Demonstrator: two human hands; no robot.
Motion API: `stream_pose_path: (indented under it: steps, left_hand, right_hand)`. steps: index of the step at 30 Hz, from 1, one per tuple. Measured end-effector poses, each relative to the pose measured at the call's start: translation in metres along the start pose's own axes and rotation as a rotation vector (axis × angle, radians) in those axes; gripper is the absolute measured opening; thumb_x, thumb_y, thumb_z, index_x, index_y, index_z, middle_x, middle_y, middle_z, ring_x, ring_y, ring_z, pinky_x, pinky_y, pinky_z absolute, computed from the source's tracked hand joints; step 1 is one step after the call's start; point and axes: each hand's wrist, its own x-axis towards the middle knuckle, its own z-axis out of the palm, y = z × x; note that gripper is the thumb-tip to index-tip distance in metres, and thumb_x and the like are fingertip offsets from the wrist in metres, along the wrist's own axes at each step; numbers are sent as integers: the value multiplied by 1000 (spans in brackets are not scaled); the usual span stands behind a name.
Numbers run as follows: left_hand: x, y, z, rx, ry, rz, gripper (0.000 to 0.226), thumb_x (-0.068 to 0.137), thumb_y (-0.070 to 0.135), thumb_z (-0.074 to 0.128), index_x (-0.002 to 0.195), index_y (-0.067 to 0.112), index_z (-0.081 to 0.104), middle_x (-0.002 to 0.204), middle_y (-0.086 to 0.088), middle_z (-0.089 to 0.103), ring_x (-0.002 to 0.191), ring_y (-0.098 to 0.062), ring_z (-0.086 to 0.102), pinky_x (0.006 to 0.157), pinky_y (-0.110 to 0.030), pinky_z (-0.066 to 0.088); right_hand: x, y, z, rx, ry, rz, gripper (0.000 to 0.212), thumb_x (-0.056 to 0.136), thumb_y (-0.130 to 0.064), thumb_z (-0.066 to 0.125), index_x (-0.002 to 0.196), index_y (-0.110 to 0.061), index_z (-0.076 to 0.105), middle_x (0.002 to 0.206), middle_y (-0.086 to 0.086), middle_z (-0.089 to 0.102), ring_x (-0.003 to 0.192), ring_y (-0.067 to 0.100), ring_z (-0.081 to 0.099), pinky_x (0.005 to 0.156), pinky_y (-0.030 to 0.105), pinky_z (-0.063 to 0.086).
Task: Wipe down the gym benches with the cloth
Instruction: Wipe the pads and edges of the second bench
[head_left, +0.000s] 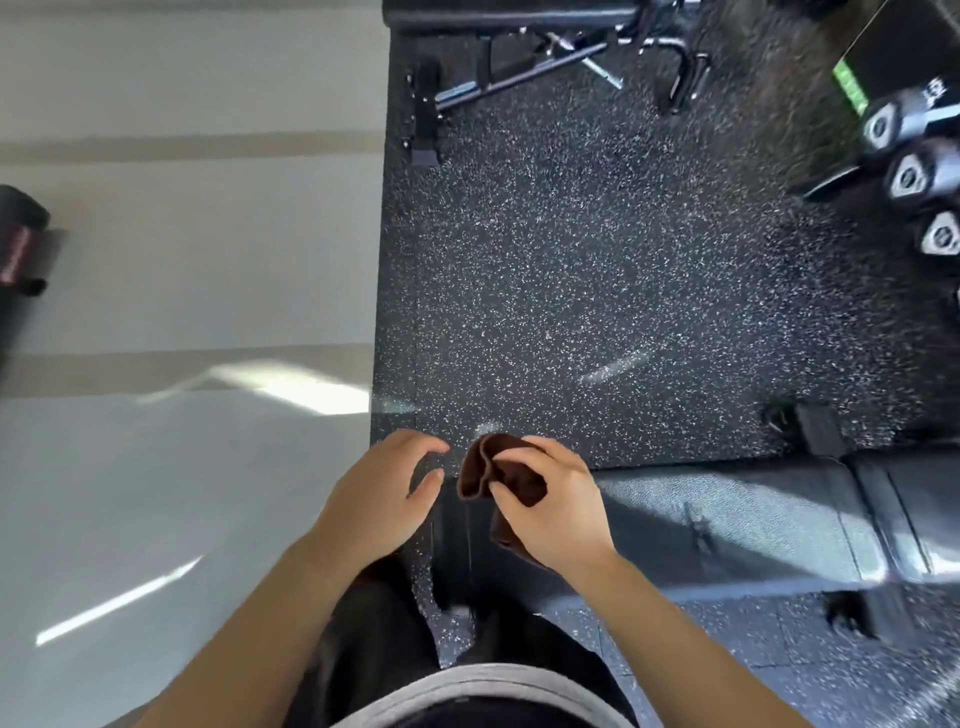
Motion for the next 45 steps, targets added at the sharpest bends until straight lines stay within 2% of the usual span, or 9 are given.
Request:
stream_pose_path:
  steps: [4, 9, 11, 16, 23, 28, 30, 34, 45]
  left_hand:
    - [31, -31, -31, -7, -29, 87, 32, 93, 33, 46, 125, 28, 50, 131, 11, 49, 107, -6, 53, 91, -27, 41]
    - [91, -98, -91, 10, -174, 214, 33, 93, 30, 48, 126, 27, 51, 131, 9, 51, 109, -9, 55, 95, -34, 44]
    - [108, -131, -122, 37, -197, 229, 33, 93, 29, 48, 125, 26, 52, 131, 9, 52, 111, -9, 55, 95, -30, 44]
    - [146, -204, -188, 51, -141, 215, 30, 92, 27, 50, 122, 25, 55, 124, 8, 56, 102, -6, 56, 85, -22, 42]
    - [176, -254, -231, 45, -92, 167, 30, 92, 28, 49, 122, 25, 54, 126, 8, 55, 113, -13, 53, 90, -30, 43]
    - [213, -251, -245, 50, -93, 193, 30, 93, 31, 47, 122, 26, 53, 126, 8, 55, 110, -11, 53, 86, -25, 41]
    - [233, -242, -248, 35, -112, 201, 31, 93, 32, 47, 123, 27, 53, 126, 10, 55, 106, -9, 55, 85, -26, 42]
    - [284, -225, -255, 39, -151, 225, 31, 93, 30, 46, 123, 27, 53, 127, 9, 55, 110, -9, 55, 89, -30, 44]
    - [495, -153, -338, 87, -42, 193, 30, 93, 31, 46, 122, 27, 54, 125, 9, 57, 108, -10, 56, 88, -30, 45]
  right_hand:
    - [26, -28, 23, -24, 67, 36, 26, 77, -40, 66, 103, -39, 66, 121, -21, 53, 115, 13, 49, 97, 36, 43]
    - [82, -90, 77, -29, 178, 166, 25, 78, -38, 68, 104, -38, 66, 123, -17, 54, 116, 15, 49, 97, 39, 44]
    - [107, -121, 100, -21, 187, 211, 24, 79, -38, 67, 103, -36, 66, 120, -18, 55, 114, 15, 50, 95, 39, 45]
    - [175, -190, 145, -31, 165, 195, 26, 79, -37, 68, 104, -36, 66, 119, -16, 56, 111, 16, 51, 93, 39, 47]
    - [233, -230, 161, -31, 169, 149, 25, 79, -35, 69, 104, -35, 66, 117, -16, 58, 109, 15, 53, 92, 37, 47]
    - [264, -234, 147, -16, 236, 150, 25, 79, -34, 69, 104, -34, 67, 117, -16, 59, 108, 15, 54, 93, 39, 48]
    - [280, -233, 140, -5, 257, 156, 24, 79, -34, 69, 103, -34, 67, 115, -16, 59, 109, 16, 54, 92, 39, 48]
    - [327, -229, 123, -16, 274, 160, 24, 78, -33, 70, 102, -33, 68, 114, -14, 60, 107, 15, 55, 90, 36, 48]
    - [541, -234, 11, 3, 249, 33, 22, 78, -34, 70, 100, -34, 67, 114, -15, 59, 106, 12, 54, 90, 30, 46]
